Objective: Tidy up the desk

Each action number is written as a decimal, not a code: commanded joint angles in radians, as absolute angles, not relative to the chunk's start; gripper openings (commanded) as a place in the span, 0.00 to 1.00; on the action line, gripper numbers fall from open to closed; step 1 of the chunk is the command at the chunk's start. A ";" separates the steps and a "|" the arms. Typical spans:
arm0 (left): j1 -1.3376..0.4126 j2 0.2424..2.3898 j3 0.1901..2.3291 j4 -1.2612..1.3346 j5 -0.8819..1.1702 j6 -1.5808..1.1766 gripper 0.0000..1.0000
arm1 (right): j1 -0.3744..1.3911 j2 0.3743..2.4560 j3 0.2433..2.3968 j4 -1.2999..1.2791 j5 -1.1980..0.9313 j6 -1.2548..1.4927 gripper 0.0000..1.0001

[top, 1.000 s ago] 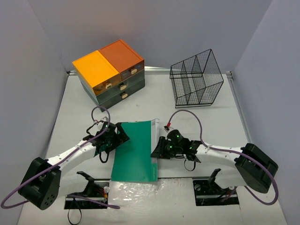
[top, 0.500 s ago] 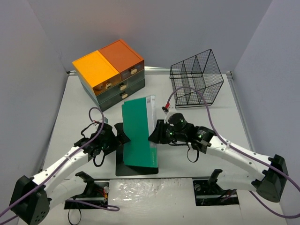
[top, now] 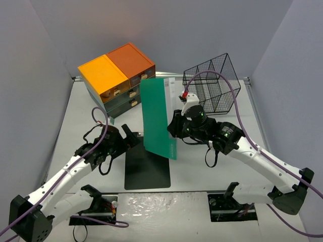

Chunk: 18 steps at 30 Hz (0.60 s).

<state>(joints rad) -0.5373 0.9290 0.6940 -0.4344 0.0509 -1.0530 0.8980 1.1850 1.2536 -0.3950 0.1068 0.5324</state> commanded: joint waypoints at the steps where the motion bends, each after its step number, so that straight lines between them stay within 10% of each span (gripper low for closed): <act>1: -0.540 0.953 0.758 -0.427 0.052 -1.024 0.97 | 0.867 1.194 1.403 -0.336 0.382 0.448 0.00; 18: -0.541 1.022 0.791 -0.381 0.117 -1.008 0.97 | 0.442 1.403 1.529 0.114 0.525 0.210 0.00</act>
